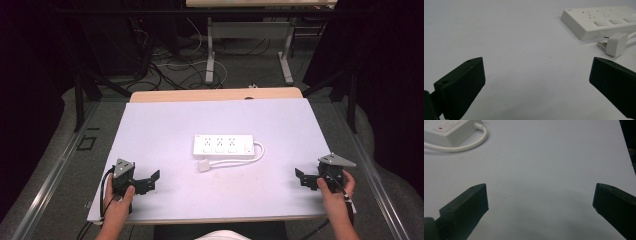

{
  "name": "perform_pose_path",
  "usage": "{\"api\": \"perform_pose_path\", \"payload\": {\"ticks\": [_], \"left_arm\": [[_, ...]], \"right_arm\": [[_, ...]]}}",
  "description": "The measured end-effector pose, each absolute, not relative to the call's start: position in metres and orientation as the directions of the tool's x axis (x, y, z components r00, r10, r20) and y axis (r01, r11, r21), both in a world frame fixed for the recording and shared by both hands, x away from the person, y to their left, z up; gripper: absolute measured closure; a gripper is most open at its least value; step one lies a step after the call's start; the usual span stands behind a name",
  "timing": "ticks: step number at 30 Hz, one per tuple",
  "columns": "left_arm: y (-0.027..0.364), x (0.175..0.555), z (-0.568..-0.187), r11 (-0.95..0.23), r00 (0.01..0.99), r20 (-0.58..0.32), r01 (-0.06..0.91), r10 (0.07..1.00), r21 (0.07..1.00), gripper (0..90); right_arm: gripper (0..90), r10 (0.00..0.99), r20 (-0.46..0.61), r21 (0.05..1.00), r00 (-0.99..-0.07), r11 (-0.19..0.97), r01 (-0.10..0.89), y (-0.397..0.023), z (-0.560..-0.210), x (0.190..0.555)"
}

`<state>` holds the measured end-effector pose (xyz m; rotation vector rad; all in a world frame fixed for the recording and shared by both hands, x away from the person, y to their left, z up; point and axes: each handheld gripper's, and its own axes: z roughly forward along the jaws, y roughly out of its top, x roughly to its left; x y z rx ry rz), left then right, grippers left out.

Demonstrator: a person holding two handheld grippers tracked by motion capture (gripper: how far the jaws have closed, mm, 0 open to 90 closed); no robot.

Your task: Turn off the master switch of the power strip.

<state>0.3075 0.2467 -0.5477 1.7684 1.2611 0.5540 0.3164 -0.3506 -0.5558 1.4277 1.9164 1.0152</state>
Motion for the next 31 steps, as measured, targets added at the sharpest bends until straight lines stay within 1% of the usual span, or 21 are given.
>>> {"api": "perform_pose_path", "payload": {"ticks": [12,31], "left_arm": [[0.2484,0.3080,-0.5482,-0.108,0.384,-0.125,0.531,0.915,0.841,0.4],[0.2506,0.3077,-0.5487,-0.104,0.379,-0.129,0.536,0.916,0.838,0.3]], "right_arm": [[0.0,0.952,0.033,0.789,-0.305,0.162,0.593,-0.3533,-0.5611,0.3190],[0.0,0.945,0.022,0.778,-0.326,0.189,0.600,-0.3488,-0.5622,0.3199]]}}
